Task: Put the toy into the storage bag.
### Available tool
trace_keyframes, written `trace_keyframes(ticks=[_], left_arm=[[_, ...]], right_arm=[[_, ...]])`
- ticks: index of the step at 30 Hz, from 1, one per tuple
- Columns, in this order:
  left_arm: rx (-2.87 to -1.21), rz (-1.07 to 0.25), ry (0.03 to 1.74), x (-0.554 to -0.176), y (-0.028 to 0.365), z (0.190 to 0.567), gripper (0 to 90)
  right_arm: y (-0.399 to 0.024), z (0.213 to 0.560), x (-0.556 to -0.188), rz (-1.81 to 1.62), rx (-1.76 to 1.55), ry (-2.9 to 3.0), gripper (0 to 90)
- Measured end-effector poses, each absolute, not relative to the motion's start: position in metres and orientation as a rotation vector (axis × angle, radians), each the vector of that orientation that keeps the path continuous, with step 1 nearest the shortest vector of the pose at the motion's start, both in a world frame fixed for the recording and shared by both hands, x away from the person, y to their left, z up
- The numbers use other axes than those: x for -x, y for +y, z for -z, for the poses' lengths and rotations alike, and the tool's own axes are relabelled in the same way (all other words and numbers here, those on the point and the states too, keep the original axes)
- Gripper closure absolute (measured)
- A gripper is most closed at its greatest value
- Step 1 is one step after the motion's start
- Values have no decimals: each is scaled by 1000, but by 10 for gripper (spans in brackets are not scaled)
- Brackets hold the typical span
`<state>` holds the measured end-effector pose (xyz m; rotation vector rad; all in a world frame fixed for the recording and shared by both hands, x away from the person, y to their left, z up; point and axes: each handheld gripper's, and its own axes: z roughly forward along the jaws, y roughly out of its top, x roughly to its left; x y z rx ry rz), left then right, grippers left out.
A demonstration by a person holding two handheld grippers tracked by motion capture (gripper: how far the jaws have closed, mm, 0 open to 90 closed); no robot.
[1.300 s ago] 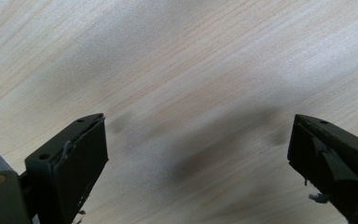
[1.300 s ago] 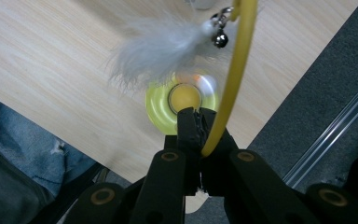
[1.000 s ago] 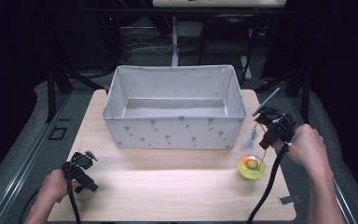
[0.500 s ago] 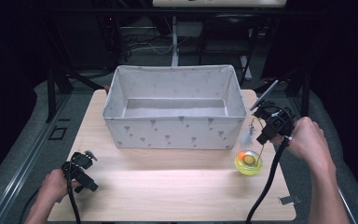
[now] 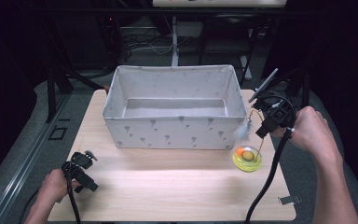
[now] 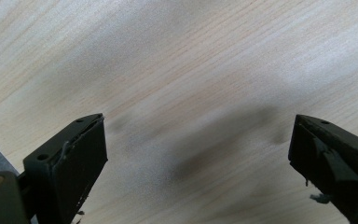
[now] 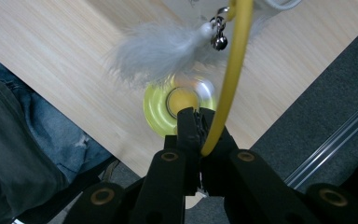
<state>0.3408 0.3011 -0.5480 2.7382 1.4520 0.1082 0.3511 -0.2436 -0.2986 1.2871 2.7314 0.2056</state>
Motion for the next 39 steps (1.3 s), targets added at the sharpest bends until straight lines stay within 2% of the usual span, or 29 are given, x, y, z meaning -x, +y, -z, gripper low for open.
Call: trace_keyframes(ticks=[39], left_arm=[[-2732,-108,1452,-341,301,548,45]], right_arm=[[-235,232,-350,-265,-1215,2691,879]])
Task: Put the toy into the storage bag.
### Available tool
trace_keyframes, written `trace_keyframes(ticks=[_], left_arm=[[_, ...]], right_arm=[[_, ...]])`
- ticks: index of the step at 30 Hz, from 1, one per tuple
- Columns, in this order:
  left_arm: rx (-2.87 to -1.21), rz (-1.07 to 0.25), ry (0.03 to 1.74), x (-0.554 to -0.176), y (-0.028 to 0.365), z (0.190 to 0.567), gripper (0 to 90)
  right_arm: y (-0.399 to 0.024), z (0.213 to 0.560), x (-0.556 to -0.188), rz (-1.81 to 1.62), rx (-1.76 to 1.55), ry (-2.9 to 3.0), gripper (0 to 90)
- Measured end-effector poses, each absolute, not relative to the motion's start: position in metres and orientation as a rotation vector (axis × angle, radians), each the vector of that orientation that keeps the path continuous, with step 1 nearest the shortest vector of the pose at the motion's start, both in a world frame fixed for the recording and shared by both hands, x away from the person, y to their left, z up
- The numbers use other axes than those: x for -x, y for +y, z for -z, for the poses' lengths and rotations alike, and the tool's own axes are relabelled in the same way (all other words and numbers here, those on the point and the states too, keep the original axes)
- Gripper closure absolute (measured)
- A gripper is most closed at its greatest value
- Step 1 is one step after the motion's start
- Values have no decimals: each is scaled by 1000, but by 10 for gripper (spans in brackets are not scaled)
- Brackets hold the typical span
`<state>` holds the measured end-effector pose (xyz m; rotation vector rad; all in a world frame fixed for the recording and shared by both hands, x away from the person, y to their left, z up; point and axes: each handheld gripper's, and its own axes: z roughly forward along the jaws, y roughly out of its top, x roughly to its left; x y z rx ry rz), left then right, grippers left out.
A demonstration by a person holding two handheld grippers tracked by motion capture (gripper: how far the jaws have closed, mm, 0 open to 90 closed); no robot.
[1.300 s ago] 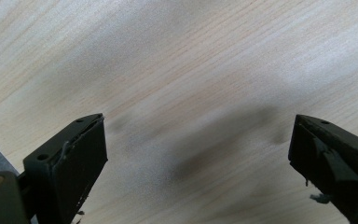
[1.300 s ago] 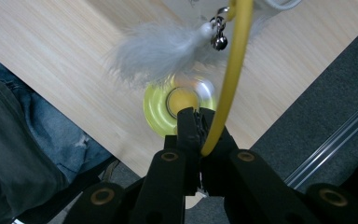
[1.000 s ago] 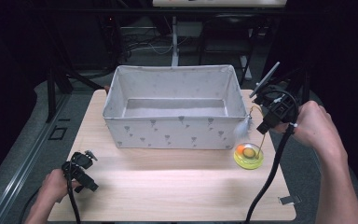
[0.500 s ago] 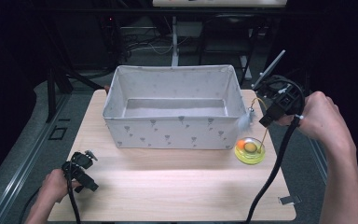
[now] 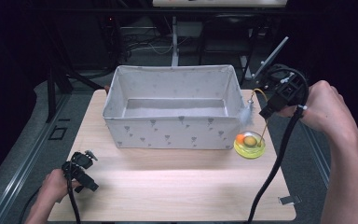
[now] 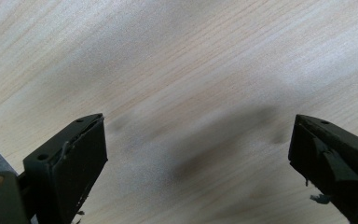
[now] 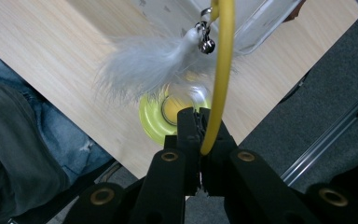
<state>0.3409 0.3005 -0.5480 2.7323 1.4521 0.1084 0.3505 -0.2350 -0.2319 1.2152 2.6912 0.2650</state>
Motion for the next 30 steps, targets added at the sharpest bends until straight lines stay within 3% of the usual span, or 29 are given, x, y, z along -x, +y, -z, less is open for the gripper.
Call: trace_keyframes(ticks=[30], left_arm=[[-2730,-90,1449,-342,302,548,45]], right_arm=[[-221,186,-369,-292,-1182,2647,880]])
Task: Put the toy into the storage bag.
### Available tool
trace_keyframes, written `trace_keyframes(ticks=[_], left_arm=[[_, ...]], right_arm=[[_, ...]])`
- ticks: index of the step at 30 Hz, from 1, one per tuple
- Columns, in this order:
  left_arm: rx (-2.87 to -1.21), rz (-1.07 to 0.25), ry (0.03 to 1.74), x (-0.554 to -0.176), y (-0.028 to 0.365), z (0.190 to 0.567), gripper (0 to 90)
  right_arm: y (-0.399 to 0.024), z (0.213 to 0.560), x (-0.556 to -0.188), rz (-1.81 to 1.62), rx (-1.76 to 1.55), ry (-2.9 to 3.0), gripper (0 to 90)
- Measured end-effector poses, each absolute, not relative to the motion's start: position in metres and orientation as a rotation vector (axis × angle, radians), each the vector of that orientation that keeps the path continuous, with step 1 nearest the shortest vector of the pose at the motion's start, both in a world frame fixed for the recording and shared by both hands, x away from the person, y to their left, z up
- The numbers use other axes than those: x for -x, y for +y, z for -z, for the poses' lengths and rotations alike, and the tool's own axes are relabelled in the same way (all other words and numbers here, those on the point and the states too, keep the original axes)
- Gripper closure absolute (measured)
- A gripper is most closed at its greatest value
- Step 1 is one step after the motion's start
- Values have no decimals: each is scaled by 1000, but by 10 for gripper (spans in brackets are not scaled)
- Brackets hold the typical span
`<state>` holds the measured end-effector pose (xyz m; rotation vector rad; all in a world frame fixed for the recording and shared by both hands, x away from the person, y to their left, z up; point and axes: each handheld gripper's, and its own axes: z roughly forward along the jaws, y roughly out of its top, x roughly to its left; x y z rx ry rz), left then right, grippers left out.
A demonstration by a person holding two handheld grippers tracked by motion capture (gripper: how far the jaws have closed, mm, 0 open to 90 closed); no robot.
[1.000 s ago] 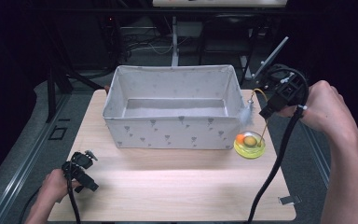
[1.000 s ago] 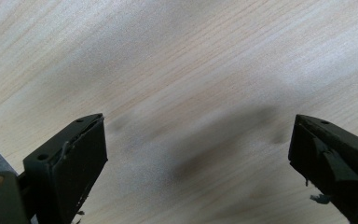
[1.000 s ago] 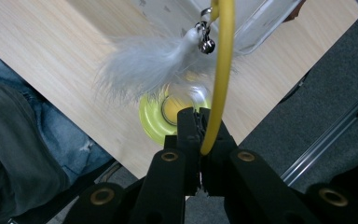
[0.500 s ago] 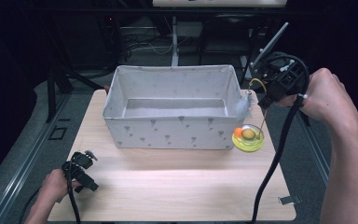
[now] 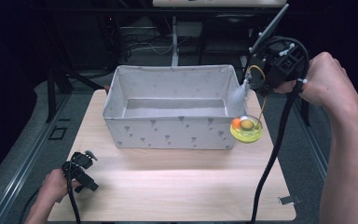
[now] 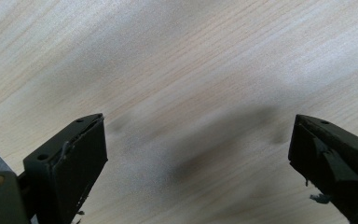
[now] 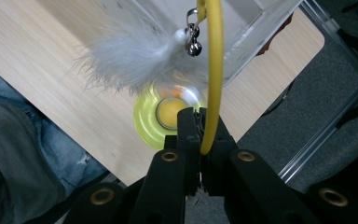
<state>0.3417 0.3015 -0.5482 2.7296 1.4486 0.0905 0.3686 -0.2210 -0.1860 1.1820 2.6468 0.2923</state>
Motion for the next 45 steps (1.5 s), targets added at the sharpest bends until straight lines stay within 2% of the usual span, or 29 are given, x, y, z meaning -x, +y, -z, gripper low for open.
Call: trace_keyframes(ticks=[32,45], left_arm=[[-2727,-96,1449,-341,302,548,46],[-2731,-95,1446,-341,302,548,47]], right_arm=[[-205,150,-413,-362,-1210,2575,880],[-197,153,-430,-380,-1206,2557,880]])
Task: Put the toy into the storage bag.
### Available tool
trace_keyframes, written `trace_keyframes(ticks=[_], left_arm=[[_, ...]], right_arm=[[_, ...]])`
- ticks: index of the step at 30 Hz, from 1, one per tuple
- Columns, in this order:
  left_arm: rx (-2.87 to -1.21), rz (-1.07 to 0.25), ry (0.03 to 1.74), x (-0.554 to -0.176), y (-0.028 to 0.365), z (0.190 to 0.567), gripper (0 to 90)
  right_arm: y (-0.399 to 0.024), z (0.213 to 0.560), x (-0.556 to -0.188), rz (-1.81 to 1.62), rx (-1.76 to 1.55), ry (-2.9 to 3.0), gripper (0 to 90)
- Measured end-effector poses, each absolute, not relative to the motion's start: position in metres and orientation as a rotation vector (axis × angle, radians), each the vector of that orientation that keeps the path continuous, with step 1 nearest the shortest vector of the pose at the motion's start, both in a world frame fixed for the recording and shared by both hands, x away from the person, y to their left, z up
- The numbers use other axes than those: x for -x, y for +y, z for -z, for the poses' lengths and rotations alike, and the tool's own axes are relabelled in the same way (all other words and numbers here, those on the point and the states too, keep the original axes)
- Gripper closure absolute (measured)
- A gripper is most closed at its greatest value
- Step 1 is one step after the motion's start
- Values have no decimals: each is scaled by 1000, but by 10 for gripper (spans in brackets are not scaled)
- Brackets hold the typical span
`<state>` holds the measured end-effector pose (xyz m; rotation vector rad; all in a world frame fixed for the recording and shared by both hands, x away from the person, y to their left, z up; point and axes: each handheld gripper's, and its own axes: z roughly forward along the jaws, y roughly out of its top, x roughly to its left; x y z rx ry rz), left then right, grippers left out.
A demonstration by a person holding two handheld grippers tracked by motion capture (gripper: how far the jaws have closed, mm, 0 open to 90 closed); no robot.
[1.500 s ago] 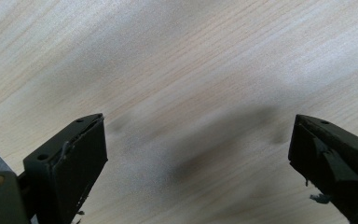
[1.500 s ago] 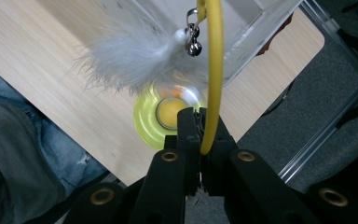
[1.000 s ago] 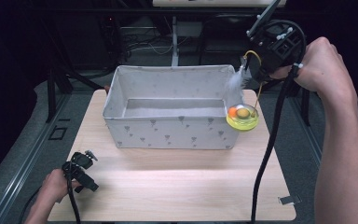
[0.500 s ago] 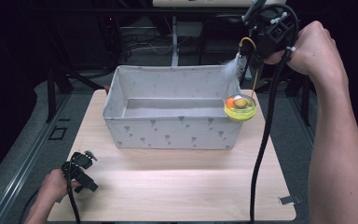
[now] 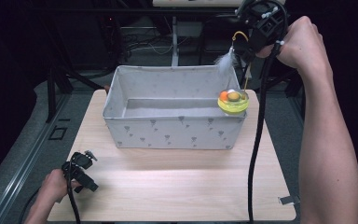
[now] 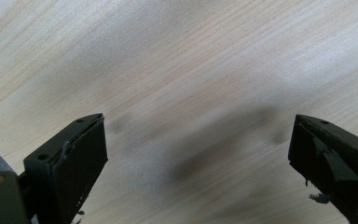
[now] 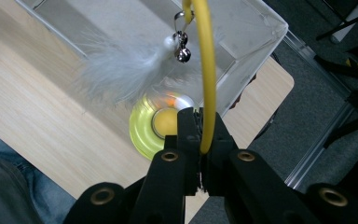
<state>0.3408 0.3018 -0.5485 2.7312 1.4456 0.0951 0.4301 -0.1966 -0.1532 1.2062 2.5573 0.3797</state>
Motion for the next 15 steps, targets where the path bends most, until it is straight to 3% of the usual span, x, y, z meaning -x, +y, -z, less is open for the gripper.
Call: trace_keyframes(ticks=[15], left_arm=[[-2735,-91,1443,-341,301,549,47]], right_arm=[[-192,164,-450,-407,-1213,2564,880]])
